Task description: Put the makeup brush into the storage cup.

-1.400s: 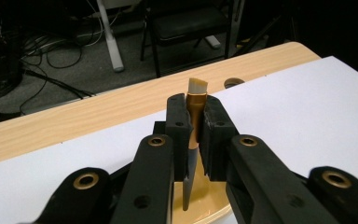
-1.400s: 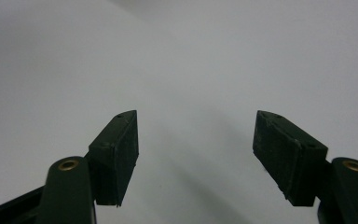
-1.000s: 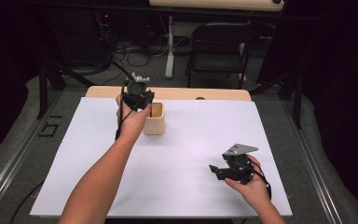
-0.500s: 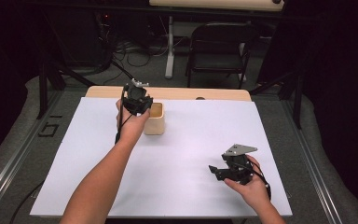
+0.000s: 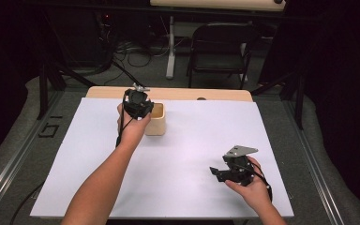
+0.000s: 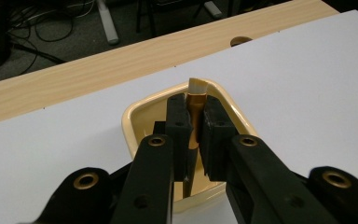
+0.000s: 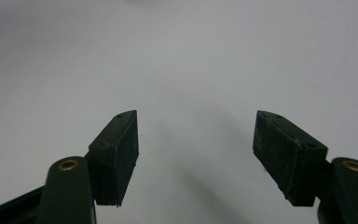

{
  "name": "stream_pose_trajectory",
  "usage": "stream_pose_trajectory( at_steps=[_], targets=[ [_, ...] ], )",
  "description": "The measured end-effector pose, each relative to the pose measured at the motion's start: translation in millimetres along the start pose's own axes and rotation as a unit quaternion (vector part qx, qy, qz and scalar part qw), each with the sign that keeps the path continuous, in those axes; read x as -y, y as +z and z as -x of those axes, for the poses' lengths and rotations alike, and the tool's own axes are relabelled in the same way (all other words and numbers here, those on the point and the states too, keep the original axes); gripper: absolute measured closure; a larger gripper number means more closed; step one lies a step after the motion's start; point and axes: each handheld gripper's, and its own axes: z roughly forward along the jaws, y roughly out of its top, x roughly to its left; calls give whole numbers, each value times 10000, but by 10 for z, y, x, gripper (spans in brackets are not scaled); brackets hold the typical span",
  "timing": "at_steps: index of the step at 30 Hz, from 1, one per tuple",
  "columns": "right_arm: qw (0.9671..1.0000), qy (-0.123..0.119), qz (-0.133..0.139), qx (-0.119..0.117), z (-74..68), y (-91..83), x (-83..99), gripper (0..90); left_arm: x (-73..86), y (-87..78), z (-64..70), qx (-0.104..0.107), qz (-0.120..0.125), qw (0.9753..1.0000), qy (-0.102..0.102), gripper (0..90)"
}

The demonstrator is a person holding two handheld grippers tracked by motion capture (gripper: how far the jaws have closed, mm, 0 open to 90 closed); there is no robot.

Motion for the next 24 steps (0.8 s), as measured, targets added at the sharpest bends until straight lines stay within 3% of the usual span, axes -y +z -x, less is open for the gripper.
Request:
stream_pose_trajectory(
  at_steps=[24],
  targets=[
    [10000, 3, -28, -2, 0, 4, 8, 311, 65, 9, -25, 4, -44, 10000, -16, 831]
  ],
)
